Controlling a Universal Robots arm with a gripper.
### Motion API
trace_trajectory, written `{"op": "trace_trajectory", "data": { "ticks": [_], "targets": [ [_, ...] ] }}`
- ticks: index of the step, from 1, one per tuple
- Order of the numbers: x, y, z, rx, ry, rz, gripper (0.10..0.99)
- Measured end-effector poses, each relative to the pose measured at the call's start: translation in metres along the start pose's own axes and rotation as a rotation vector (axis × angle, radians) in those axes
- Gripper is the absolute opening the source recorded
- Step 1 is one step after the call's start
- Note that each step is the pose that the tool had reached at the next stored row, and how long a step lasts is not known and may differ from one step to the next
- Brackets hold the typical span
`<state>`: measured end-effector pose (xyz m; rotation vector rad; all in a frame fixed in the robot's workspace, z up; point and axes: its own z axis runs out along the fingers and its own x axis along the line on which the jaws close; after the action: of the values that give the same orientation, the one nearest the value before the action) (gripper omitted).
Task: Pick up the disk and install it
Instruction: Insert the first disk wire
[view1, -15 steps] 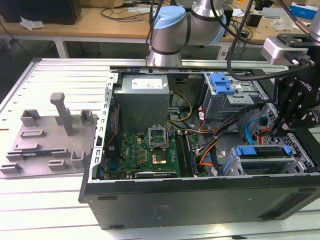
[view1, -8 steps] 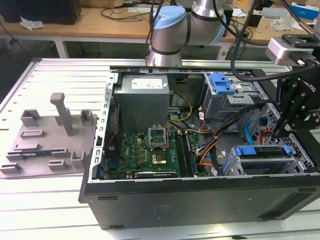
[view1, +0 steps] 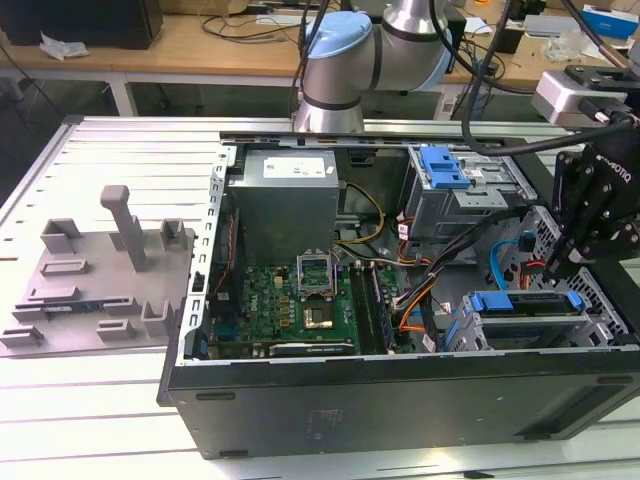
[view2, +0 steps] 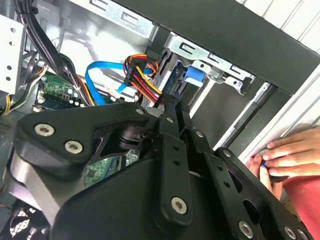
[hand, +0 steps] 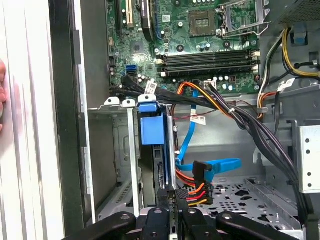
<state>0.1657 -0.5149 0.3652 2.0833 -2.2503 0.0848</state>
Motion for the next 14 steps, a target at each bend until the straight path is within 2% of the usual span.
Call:
{"op": "trace_trajectory", "data": {
  "ticks": [2, 14],
  "targets": [
    [-0.0015, 0.0002, -0.0001, -0.004, 0.0058, 0.000, 0.169],
    [-0.0033, 0.0000, 0.0004, -0.003, 0.0087, -0.003, 0.169]
  ]
}}
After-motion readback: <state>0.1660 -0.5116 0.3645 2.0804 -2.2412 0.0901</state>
